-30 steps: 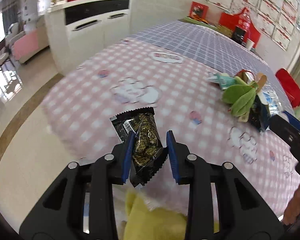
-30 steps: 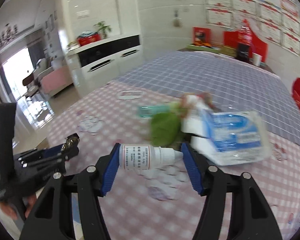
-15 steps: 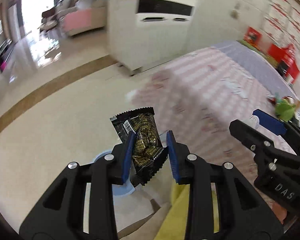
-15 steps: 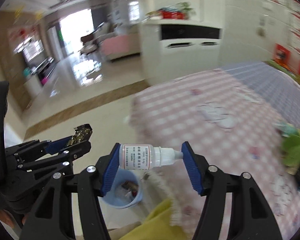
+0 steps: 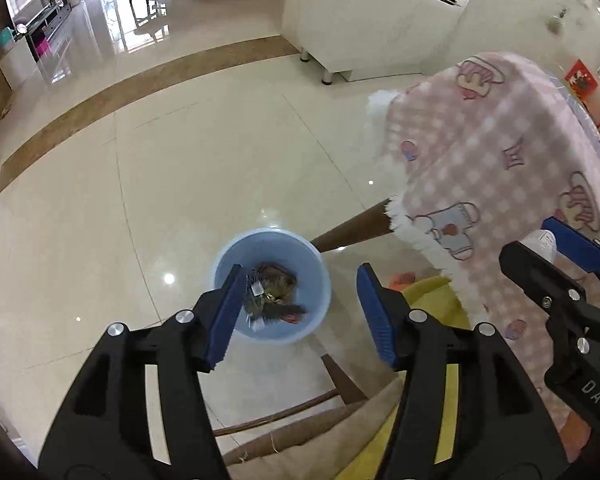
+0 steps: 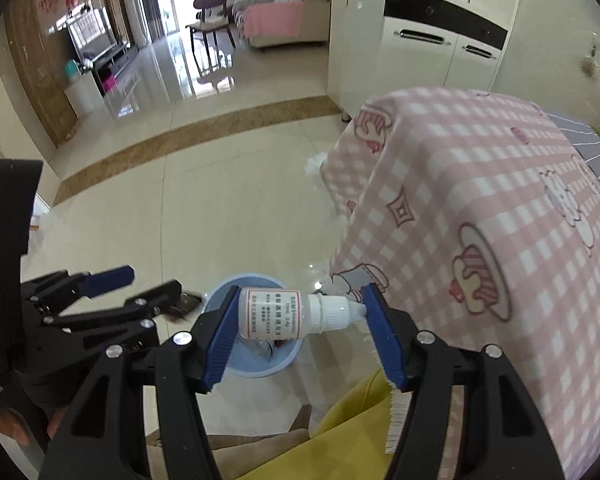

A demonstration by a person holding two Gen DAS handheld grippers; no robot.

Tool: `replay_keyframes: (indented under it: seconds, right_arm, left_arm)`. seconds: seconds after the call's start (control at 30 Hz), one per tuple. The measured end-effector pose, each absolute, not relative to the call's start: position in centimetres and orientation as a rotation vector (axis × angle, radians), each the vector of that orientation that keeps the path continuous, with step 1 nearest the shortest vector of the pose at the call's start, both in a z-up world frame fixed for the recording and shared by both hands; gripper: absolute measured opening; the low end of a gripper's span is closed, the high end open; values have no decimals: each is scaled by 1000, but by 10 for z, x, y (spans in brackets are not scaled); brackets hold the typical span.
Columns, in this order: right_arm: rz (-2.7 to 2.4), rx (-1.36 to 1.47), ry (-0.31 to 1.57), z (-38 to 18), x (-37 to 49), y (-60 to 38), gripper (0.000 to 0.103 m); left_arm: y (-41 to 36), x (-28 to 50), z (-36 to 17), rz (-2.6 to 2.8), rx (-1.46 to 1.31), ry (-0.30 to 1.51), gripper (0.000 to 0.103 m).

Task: Collect trash
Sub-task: 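Carry wrapper and bottle to the blue bin and open both tools, then move both tools back over the table toward the medicine box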

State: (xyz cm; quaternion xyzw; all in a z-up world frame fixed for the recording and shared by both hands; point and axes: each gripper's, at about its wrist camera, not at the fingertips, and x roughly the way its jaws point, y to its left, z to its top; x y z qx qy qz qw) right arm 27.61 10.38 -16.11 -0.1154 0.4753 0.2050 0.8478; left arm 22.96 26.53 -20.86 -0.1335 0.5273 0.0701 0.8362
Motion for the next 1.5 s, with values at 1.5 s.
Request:
replay_keyframes:
  seconds: [1.5]
  right_arm:
    - [461, -164, 918, -109, 248, 39, 86]
  left_arm:
    - [210, 189, -129, 120, -176, 925, 78]
